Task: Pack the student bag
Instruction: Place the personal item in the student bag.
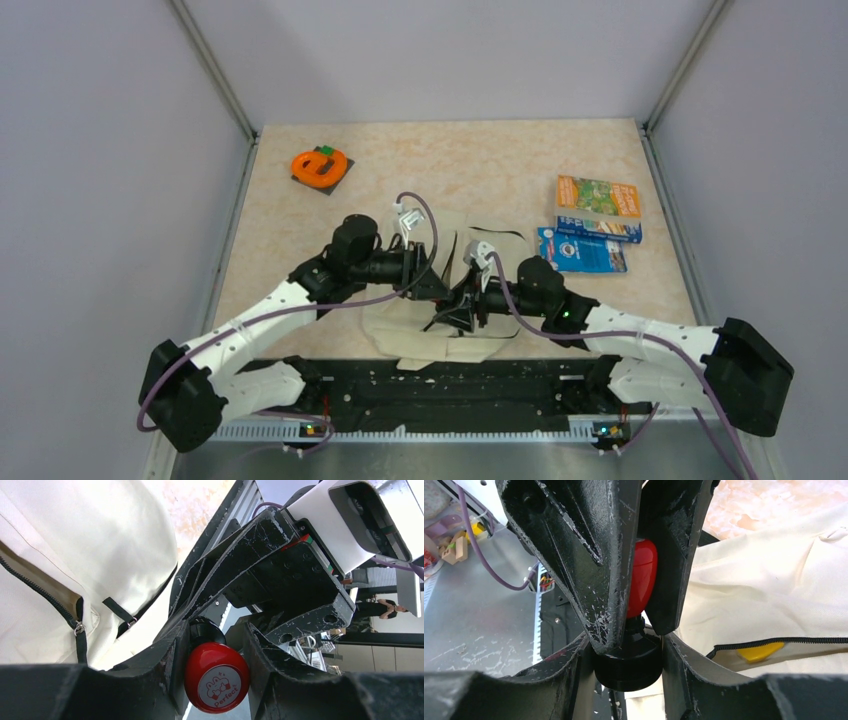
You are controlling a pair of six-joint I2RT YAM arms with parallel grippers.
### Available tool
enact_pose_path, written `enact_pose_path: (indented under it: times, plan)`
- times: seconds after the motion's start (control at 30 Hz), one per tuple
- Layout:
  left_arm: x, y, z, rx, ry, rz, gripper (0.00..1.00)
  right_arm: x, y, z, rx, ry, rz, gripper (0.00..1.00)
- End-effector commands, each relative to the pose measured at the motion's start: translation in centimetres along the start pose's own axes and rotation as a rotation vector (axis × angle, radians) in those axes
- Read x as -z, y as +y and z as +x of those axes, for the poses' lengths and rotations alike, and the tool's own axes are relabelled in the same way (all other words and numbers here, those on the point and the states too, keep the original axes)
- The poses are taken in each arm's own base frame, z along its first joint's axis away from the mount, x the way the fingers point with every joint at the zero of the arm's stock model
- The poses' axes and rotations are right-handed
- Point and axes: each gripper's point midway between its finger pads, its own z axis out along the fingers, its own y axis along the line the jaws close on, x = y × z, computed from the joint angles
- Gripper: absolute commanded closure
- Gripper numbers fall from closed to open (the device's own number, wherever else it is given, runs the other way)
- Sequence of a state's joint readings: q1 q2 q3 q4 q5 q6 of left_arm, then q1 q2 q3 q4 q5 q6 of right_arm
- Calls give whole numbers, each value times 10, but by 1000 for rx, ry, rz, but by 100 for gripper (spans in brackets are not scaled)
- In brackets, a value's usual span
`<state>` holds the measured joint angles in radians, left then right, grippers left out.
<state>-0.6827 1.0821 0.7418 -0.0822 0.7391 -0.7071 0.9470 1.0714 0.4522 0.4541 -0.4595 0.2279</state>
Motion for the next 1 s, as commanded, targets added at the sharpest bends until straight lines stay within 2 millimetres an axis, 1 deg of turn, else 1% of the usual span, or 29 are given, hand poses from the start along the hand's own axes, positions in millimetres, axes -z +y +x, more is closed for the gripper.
enact_pose_path:
  times: [0.0,0.03,0.07,0.1,0.13,0.2,0.23,0.3,0.4,0.5,0.6,0.7,0.77,0.83,0.87,0.97]
  plan:
    - [5,-9,-12,-77,-66,-10,56,-2,-3,-19,10,-61,37,98]
    - [7,-4,-16,-90,-89,-49,46,-1,-8,-19,-7,-63,69,100]
    - [10,0,-19,-103,-110,-86,27,0,-13,-18,-22,-60,105,100]
    - [14,2,-23,-121,-138,-117,15,2,-18,-17,-40,-56,140,100]
    - [18,9,-28,-133,-175,-170,10,5,-25,-15,-64,-48,188,100]
    - [28,16,-35,-163,-233,-240,9,12,-39,-7,-102,-21,283,100]
    - [35,25,-40,-171,-278,-302,8,17,-46,-2,-120,-5,330,100]
    - [46,36,-45,-189,-338,-376,7,27,-59,10,-163,26,412,100]
    - [54,57,-44,-186,-378,-481,7,45,-78,29,-241,74,513,100]
    - [55,84,-38,-163,-371,-623,8,60,-93,46,-338,104,577,100]
    - [47,101,-28,-174,-334,-766,8,72,-105,54,-392,104,633,100]
    - [34,105,-23,-224,-302,-869,8,78,-111,56,-416,100,674,100]
    - [20,106,-18,-256,-282,-907,6,79,-113,56,-426,100,689,100]
    - [12,110,-18,-274,-274,-947,6,78,-114,53,-431,94,692,100]
    - [10,114,-19,-276,-271,-974,5,80,-114,58,-441,113,699,100]
    - [5,122,-18,-284,-250,-1041,4,81,-113,61,-448,132,705,100]
